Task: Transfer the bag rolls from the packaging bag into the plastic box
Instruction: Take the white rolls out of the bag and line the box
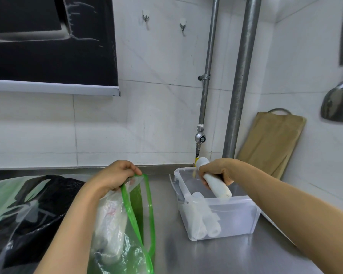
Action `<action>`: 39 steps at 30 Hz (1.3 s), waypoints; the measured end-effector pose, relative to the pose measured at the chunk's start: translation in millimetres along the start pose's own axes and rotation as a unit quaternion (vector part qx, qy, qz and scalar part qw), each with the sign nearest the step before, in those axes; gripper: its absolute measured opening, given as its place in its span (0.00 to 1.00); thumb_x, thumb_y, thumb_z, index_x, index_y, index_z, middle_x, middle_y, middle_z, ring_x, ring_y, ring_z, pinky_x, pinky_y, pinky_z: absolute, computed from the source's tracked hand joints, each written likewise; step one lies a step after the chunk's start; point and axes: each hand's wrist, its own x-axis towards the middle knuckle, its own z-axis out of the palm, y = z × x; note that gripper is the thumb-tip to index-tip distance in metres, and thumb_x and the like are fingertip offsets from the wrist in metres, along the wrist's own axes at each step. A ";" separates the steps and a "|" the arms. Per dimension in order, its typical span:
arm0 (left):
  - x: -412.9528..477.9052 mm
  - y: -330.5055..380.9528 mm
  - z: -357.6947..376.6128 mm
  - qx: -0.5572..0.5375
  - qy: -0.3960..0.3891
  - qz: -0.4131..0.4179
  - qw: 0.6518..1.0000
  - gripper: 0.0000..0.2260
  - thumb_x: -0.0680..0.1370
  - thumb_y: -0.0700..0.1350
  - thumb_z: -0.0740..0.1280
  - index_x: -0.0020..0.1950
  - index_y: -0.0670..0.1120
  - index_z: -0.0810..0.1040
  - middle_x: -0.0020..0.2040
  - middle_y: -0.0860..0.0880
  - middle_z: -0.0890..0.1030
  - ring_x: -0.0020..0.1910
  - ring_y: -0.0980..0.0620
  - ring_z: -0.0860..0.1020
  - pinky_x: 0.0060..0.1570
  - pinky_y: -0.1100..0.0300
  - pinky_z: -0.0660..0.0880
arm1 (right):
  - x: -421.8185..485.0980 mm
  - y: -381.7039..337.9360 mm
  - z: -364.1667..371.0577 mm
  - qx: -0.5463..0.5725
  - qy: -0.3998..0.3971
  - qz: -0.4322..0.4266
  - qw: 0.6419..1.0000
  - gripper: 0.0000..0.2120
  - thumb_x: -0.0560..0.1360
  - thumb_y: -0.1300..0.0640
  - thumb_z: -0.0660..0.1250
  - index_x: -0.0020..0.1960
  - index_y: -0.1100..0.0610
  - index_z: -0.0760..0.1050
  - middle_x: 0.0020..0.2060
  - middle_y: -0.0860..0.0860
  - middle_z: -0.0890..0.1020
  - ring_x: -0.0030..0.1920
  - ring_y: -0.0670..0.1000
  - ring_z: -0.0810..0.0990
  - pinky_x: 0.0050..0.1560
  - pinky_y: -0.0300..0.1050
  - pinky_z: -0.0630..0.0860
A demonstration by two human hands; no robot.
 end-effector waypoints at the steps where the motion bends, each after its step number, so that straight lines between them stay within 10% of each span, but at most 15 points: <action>1: -0.2 0.1 0.2 0.000 0.001 0.000 1.000 0.12 0.78 0.36 0.56 0.48 0.46 0.79 0.30 0.50 0.72 0.28 0.54 0.65 0.19 0.69 0.58 | 1.5 2.6 0.3 -0.002 0.001 0.004 1.000 0.02 0.73 0.64 0.64 0.44 0.62 0.71 0.29 0.56 0.78 0.31 0.52 0.75 0.36 0.45 0.75; 13: 0.2 -0.2 0.3 -0.001 -0.004 -0.008 1.000 0.12 0.77 0.36 0.57 0.49 0.46 0.79 0.30 0.50 0.72 0.28 0.55 0.64 0.20 0.68 0.57 | 15.2 21.9 3.7 -0.099 -0.004 0.060 0.993 0.08 0.75 0.59 0.66 0.51 0.62 0.72 0.37 0.55 0.79 0.35 0.52 0.78 0.38 0.44 0.78; 23: 3.8 -3.3 1.0 0.001 -0.010 -0.014 1.000 0.12 0.78 0.36 0.57 0.47 0.47 0.78 0.31 0.50 0.72 0.28 0.55 0.65 0.21 0.67 0.57 | 0.2 25.2 8.1 -0.269 0.022 0.038 0.962 0.22 0.77 0.53 0.64 0.67 0.61 0.68 0.61 0.56 0.76 0.66 0.54 0.73 0.69 0.47 0.68; 39: 4.2 -4.0 0.0 -0.018 -0.001 -0.019 1.000 0.12 0.77 0.36 0.58 0.45 0.47 0.79 0.33 0.48 0.74 0.31 0.52 0.68 0.28 0.63 0.60 | 1.5 28.0 8.7 -0.427 0.027 0.006 0.904 0.22 0.78 0.51 0.64 0.70 0.56 0.70 0.66 0.53 0.73 0.66 0.52 0.73 0.66 0.45 0.68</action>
